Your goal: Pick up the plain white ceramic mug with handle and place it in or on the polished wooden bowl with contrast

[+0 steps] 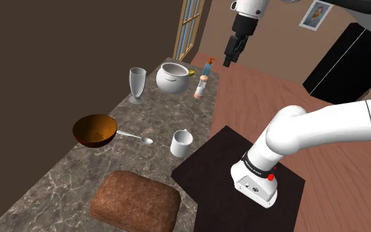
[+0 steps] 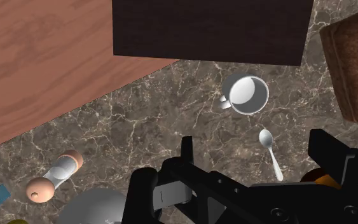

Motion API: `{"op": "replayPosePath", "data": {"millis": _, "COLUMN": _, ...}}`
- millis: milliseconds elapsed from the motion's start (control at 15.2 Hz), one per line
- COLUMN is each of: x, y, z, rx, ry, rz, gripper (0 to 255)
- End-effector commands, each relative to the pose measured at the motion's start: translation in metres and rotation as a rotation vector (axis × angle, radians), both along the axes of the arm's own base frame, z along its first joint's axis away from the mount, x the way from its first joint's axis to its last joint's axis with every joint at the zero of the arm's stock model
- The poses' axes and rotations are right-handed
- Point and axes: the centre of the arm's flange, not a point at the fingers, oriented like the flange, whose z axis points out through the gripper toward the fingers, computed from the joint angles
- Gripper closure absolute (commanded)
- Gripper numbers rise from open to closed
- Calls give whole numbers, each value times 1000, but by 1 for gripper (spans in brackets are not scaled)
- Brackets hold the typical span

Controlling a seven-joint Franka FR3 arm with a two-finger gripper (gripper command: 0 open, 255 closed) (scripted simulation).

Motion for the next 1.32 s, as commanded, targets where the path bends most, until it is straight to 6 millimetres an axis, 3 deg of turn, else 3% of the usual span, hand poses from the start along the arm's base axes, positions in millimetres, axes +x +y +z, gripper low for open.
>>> {"op": "replayPosePath", "data": {"millis": 0, "x": 0, "y": 0, "z": 0, "rx": 0, "ry": 0, "rz": 0, "gripper": 0}}
{"op": "replayPosePath", "data": {"millis": 1254, "x": 15, "y": 103, "z": -229, "rx": -18, "ry": -14, "rz": -96, "gripper": 0}}
